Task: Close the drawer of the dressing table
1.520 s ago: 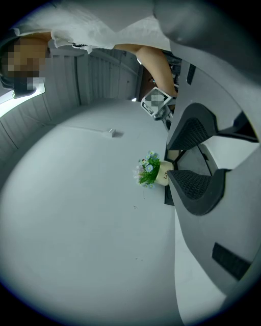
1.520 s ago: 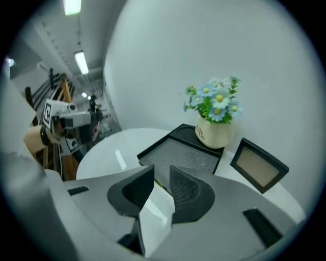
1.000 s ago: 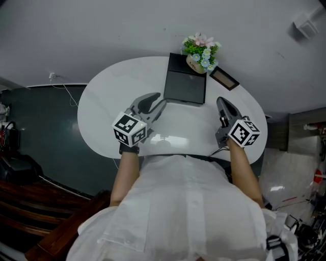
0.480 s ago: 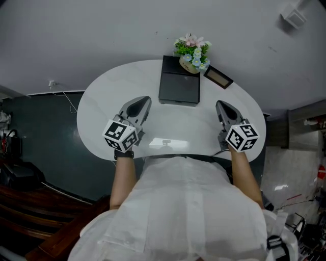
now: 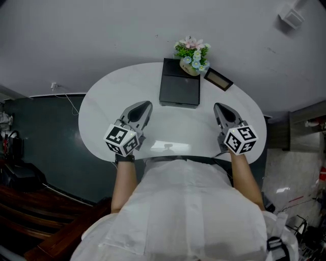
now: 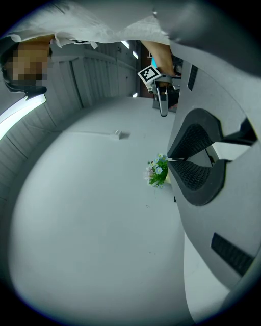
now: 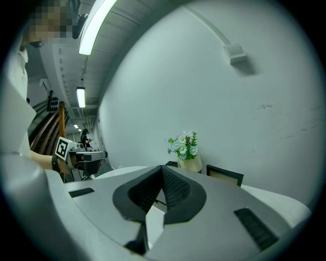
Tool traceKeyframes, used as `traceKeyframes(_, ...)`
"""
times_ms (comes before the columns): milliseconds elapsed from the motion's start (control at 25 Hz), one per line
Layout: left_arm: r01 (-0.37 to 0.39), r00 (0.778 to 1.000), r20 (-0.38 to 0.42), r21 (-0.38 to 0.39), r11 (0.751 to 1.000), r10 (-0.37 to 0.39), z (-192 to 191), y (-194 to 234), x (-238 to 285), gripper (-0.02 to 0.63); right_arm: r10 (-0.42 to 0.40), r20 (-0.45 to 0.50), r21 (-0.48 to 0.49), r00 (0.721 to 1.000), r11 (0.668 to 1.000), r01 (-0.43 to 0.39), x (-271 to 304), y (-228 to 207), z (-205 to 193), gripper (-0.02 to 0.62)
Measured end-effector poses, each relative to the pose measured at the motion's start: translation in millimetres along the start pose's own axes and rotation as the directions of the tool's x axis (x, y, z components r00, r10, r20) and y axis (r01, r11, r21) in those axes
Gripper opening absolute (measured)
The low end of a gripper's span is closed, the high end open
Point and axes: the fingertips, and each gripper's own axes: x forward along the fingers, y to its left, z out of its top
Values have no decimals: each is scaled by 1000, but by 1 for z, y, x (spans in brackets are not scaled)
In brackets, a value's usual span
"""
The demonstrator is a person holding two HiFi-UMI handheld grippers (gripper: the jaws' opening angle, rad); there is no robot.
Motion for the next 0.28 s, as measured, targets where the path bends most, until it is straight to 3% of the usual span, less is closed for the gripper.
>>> traceKeyframes(280,15,1000,-4,3,1000,-15,1,-3,6,26,7,-6,-25,1000,1000,-7,2,0,2,9)
